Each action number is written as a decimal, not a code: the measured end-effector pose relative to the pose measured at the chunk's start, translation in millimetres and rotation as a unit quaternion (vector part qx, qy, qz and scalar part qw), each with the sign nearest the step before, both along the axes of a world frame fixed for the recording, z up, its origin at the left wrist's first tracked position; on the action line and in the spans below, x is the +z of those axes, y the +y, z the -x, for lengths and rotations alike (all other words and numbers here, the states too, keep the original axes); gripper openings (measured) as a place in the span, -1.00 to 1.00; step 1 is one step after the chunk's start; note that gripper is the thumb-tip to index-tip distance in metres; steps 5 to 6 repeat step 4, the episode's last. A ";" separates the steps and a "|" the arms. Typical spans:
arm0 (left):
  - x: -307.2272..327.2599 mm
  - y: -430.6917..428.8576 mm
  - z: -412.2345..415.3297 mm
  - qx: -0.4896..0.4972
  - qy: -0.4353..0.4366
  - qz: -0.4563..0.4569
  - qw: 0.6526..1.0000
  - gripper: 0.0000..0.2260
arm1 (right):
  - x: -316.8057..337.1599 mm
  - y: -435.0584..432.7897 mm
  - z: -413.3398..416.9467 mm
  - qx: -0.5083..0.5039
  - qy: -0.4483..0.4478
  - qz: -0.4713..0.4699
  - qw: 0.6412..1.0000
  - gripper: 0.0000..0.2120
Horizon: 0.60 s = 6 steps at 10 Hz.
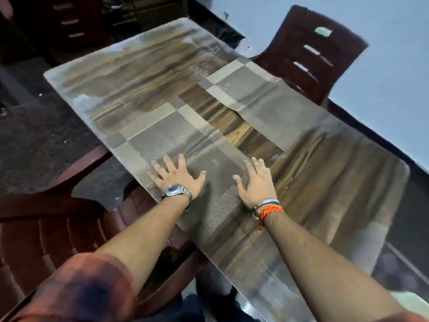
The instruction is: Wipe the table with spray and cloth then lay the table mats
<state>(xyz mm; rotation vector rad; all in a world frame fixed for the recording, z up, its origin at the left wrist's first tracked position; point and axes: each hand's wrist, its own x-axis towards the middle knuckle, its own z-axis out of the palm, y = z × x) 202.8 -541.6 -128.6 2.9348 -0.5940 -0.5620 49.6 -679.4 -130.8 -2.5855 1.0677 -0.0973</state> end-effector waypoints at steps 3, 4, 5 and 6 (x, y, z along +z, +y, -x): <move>76.1 -82.1 96.3 -0.248 -0.116 0.183 0.944 -0.27 | 87.3 -45.5 86.7 -0.100 -0.083 0.084 0.988 -0.39; 107.1 -104.9 125.8 -0.295 -0.148 0.232 0.915 -0.29 | 124.0 -56.3 115.5 -0.122 -0.097 0.114 0.981 -0.38; 107.1 -104.9 125.8 -0.295 -0.148 0.232 0.915 -0.29 | 124.0 -56.3 115.5 -0.122 -0.097 0.114 0.981 -0.38; 107.1 -104.9 125.8 -0.295 -0.148 0.232 0.915 -0.29 | 124.0 -56.3 115.5 -0.122 -0.097 0.114 0.981 -0.38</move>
